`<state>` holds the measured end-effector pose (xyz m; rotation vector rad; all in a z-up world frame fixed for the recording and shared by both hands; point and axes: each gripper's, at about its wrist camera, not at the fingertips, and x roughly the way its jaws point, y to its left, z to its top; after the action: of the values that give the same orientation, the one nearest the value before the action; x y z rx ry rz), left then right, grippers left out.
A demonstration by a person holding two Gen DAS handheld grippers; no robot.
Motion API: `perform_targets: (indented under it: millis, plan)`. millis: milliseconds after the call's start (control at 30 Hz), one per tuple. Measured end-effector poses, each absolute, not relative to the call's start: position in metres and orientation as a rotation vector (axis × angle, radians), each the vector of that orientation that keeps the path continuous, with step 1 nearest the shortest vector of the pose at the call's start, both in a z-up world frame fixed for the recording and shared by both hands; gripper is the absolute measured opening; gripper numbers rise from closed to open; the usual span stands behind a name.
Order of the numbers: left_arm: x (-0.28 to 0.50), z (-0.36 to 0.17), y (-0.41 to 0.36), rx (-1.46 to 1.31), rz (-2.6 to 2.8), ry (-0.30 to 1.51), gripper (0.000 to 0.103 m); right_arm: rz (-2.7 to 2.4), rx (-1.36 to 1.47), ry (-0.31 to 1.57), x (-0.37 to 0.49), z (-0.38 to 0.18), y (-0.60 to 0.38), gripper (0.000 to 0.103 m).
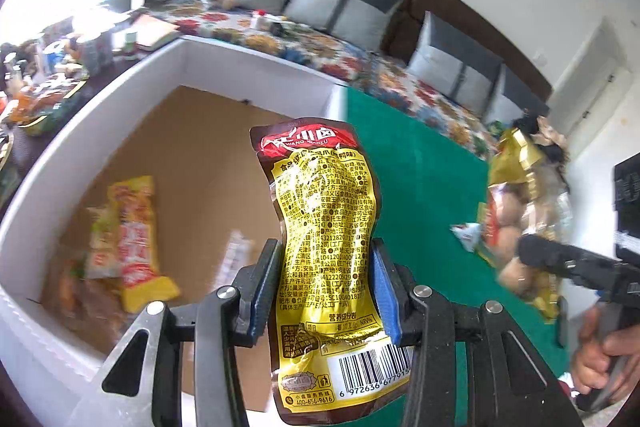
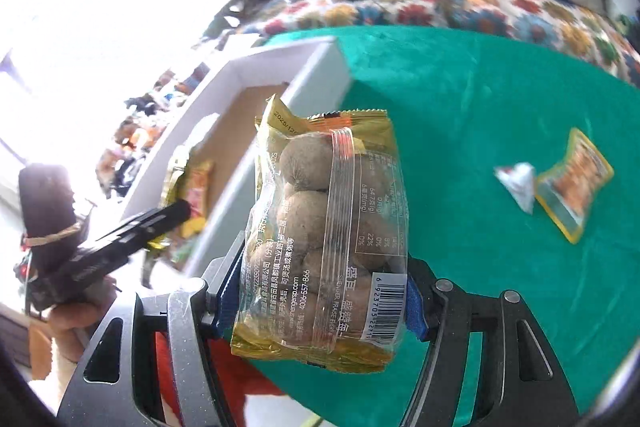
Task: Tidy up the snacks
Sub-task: 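Carry both bags into the white box and open both grippers, then return both tools over the remaining snacks on the green sheet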
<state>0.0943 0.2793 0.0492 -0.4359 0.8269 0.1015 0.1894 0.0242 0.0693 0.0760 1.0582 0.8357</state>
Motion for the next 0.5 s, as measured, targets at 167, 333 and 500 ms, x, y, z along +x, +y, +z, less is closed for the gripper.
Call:
perform_targets:
  millis: [167,333,500]
  plan:
    - [0.076,0.017,0.348,-0.385,0.358,0.902,0.065,0.986,0.084,1.003,0.18,0.085,0.131,0.073]
    - [0.045,-0.003,0.37,-0.444,0.449,0.878,0.082,1.02,0.128,1.017,0.174,0.074,0.15,0.076]
    - [0.035,0.012,0.351,-0.432,0.435,0.821,0.083,0.859,0.033,0.974,0.182,0.038,0.078,0.08]
